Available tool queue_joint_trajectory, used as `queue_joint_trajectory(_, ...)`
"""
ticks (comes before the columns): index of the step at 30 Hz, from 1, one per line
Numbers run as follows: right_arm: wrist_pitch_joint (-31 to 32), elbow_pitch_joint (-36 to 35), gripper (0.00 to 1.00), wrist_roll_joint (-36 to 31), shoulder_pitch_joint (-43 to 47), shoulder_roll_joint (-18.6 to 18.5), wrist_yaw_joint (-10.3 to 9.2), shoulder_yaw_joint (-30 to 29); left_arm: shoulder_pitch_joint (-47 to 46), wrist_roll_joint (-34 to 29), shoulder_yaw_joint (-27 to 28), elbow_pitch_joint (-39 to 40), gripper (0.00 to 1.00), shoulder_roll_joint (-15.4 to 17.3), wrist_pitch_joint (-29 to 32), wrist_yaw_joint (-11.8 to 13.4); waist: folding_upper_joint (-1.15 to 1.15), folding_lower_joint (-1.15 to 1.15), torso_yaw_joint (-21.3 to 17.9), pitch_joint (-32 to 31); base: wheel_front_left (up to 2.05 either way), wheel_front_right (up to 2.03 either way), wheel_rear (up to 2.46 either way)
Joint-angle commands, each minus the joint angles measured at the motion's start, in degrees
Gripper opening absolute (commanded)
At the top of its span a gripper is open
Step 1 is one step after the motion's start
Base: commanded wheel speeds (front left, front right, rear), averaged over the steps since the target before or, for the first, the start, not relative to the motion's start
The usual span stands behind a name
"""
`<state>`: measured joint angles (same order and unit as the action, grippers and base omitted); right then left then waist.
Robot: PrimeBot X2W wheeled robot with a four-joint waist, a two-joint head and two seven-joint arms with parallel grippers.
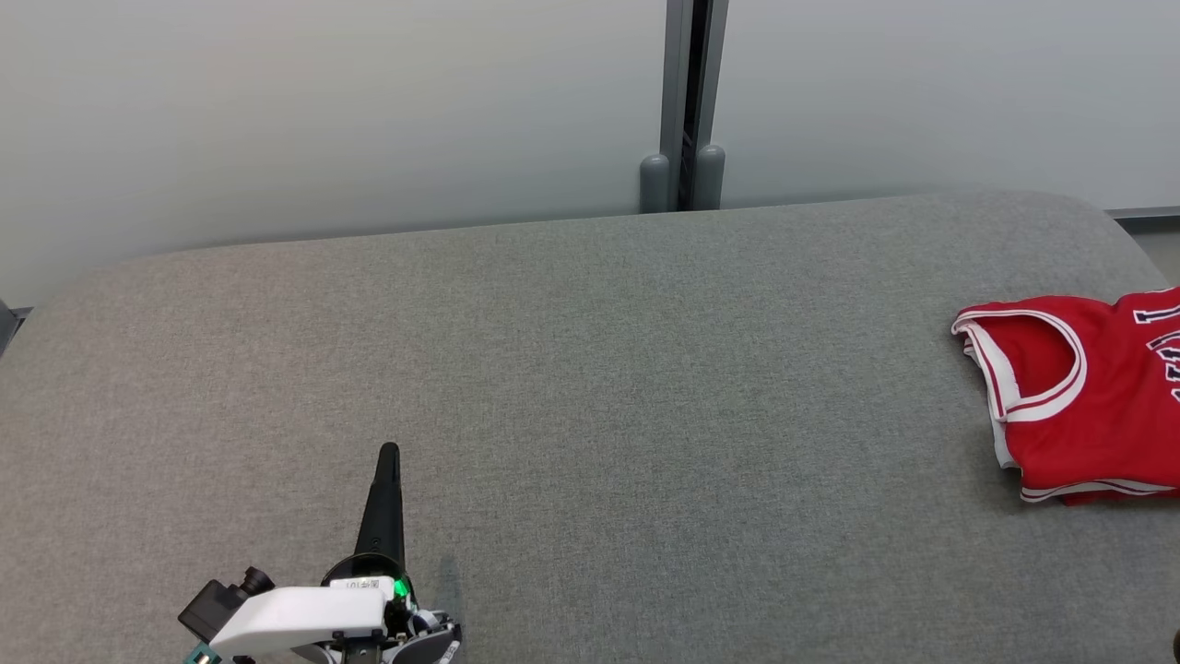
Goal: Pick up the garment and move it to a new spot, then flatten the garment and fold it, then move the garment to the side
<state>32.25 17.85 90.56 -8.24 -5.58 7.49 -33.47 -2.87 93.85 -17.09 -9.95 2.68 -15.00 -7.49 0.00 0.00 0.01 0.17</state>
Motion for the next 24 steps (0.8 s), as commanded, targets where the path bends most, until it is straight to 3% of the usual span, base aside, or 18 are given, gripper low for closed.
queue_joint_trajectory(1, 0.2, 0.1, 0.0, -0.2, -0.4, -0.1, 0.0, -0.2, -1.1, 0.3, 0.1, 0.0, 0.0, 0.2, -0.1, -0.2, 0.0, 0.0, 0.0, 0.0, 0.0, 0.0, 0.0)
queue_joint_trajectory(24, 0.4, 0.1, 0.0, -0.3, -0.6, 0.0, 0.0, -0.4, -1.1, 0.3, 0.1, 0.0, 0.0, 0.2, -0.1, -0.2, 0.0, 0.0, 0.0, 0.0, 0.0, 0.0, 0.0)
